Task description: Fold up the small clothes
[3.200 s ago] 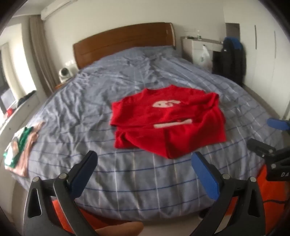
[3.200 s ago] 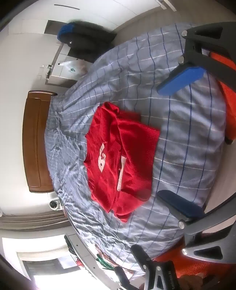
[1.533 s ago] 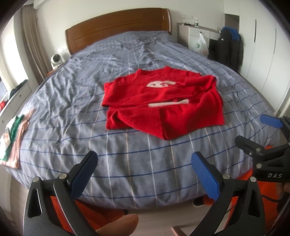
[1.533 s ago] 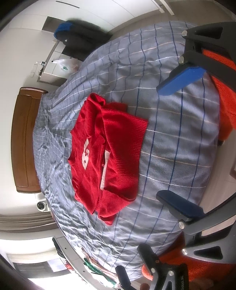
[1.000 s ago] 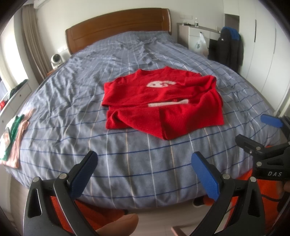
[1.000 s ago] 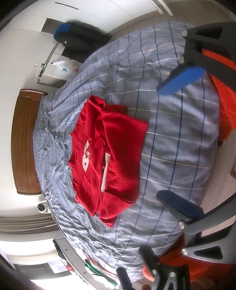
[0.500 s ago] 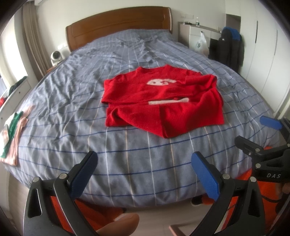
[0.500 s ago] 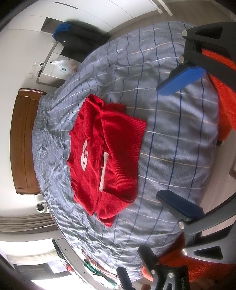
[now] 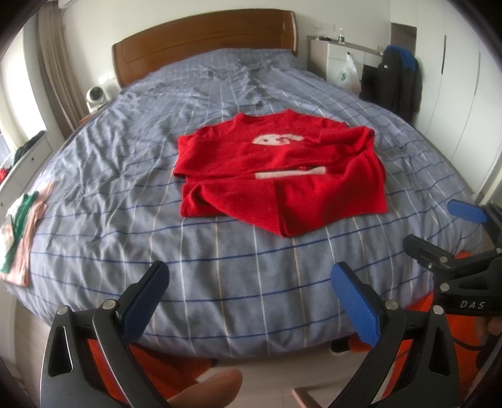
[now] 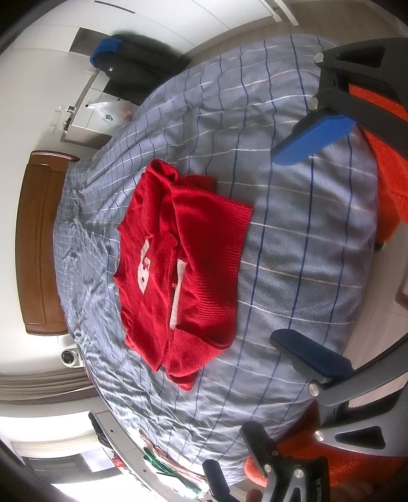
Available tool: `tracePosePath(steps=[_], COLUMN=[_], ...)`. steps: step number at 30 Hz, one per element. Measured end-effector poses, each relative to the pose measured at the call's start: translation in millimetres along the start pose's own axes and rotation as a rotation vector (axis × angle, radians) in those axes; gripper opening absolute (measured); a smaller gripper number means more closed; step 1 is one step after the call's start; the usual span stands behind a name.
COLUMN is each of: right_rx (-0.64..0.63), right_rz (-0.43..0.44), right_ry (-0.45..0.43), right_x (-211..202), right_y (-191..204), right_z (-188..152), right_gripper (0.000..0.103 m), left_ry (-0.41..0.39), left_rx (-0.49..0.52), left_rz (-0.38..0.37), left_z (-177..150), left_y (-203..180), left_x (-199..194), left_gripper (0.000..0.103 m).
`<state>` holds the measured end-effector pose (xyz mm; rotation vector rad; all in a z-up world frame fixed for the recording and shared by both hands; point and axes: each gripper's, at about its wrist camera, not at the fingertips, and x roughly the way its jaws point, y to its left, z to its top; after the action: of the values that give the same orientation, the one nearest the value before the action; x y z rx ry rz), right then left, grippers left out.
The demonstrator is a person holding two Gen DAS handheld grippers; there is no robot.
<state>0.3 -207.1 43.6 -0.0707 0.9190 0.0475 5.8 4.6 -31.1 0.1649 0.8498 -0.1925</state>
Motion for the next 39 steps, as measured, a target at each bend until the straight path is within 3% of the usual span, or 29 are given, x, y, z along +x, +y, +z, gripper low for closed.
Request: tracePosePath(steps=[39], right_rx=[0.001], right_rz=[0.004], right_ry=[0.006], right_x=[0.9], right_y=[0.7], right_z=[-2.1], right_gripper=[0.103], left_ry=[0.003], left_rx=[-0.006], left_rz=[-0.006], left_z=[-2.0], left_y=[1.4], left_x=[1.0], left_gripper=[0.103])
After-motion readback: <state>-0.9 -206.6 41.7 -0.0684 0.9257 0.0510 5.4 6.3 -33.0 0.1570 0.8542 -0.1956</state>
